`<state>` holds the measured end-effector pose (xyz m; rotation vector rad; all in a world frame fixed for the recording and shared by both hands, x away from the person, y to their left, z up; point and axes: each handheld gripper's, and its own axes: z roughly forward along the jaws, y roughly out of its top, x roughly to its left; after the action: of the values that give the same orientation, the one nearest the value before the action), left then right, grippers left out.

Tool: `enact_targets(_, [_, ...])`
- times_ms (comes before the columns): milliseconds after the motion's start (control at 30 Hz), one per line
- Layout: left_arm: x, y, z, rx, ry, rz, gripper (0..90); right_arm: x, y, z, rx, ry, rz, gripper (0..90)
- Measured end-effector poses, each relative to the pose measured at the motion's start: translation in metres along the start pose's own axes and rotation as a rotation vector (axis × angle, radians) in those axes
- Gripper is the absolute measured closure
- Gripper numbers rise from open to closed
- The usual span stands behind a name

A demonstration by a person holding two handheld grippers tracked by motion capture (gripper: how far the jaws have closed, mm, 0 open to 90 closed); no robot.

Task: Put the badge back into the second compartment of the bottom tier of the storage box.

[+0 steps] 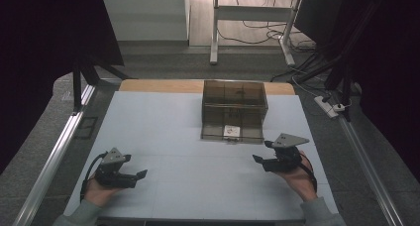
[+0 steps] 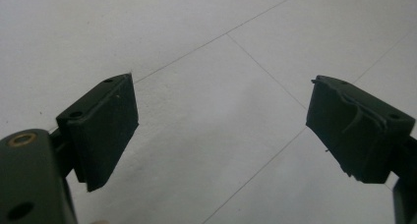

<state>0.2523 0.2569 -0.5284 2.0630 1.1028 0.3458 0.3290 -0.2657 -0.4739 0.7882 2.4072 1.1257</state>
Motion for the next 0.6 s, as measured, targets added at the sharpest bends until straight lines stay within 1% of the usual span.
enact_targets(133, [-0.001, 0.000, 0.000, 0.001, 0.001, 0.003, 11.9, 0.001, -0.013, -0.011, 0.002, -0.012, 0.020, 30.5])
enact_targets(333, [-0.001, 0.000, 0.000, 0.002, 0.002, 0.007, 11.9, 0.008, -0.029, -0.025, -0.003, -0.024, 0.023, 30.7])
enact_targets(400, [-0.001, 0.000, 0.000, 0.001, 0.002, 0.007, 12.0, 0.009, -0.033, -0.027, -0.007, -0.024, 0.021, 30.8])
enact_targets(600, [-0.002, 0.000, 0.000, 0.000, 0.003, 0.008, 11.9, 0.008, -0.044, -0.028, 0.017, -0.032, 0.027, 30.7])
